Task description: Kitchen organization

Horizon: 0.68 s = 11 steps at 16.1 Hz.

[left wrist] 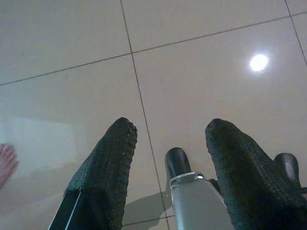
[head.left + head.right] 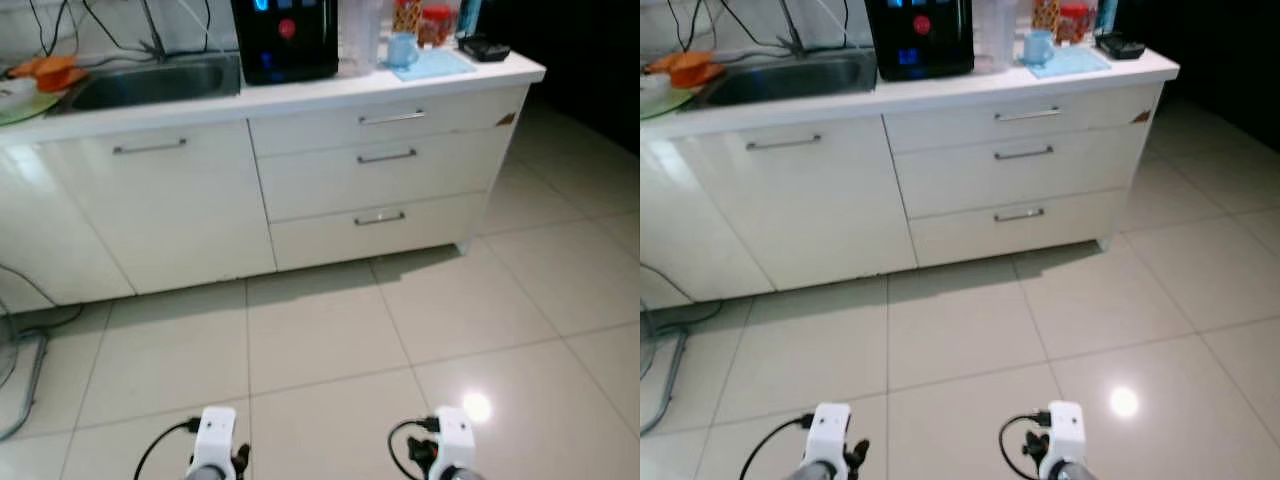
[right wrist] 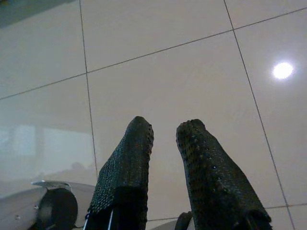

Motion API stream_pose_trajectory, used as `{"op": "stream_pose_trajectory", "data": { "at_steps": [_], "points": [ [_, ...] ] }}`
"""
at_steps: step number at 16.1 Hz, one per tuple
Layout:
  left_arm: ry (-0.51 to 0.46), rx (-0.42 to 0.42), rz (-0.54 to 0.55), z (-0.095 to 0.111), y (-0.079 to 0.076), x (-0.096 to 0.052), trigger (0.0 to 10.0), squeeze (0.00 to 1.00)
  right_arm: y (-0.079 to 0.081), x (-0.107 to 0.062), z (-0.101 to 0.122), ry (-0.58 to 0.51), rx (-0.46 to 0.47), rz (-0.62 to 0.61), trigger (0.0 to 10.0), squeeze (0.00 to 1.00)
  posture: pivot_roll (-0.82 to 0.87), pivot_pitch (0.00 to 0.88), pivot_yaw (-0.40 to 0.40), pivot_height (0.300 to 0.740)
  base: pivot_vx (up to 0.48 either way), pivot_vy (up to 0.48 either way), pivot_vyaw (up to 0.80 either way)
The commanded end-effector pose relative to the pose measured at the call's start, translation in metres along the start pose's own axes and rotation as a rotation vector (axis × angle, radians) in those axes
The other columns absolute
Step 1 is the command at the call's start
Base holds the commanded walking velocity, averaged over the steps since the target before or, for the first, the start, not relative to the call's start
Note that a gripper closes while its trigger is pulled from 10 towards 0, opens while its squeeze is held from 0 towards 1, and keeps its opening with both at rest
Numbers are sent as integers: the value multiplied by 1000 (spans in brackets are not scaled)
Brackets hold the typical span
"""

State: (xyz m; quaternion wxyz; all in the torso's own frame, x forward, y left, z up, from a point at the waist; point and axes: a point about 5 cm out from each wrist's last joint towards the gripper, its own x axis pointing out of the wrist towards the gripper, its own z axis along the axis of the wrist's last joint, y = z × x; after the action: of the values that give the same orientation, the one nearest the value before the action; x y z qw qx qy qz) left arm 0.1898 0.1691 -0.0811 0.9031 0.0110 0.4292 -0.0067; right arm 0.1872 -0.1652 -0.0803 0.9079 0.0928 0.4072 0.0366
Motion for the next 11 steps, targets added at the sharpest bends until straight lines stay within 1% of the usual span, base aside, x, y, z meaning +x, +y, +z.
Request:
{"op": "stream_pose_trajectory", "data": {
  "at_steps": [1,11],
  "points": [
    [-1,2,21,1,6,0,10000,0,4,2,4,-13,4,10,10000,0,-47,0,94,740,0,480,0],
    [8,-7,26,-3,6,-1,10000,0,3,2,5,-11,-7,18,10000,0,-31,0,79,740,0,480,0]
  ]
}}
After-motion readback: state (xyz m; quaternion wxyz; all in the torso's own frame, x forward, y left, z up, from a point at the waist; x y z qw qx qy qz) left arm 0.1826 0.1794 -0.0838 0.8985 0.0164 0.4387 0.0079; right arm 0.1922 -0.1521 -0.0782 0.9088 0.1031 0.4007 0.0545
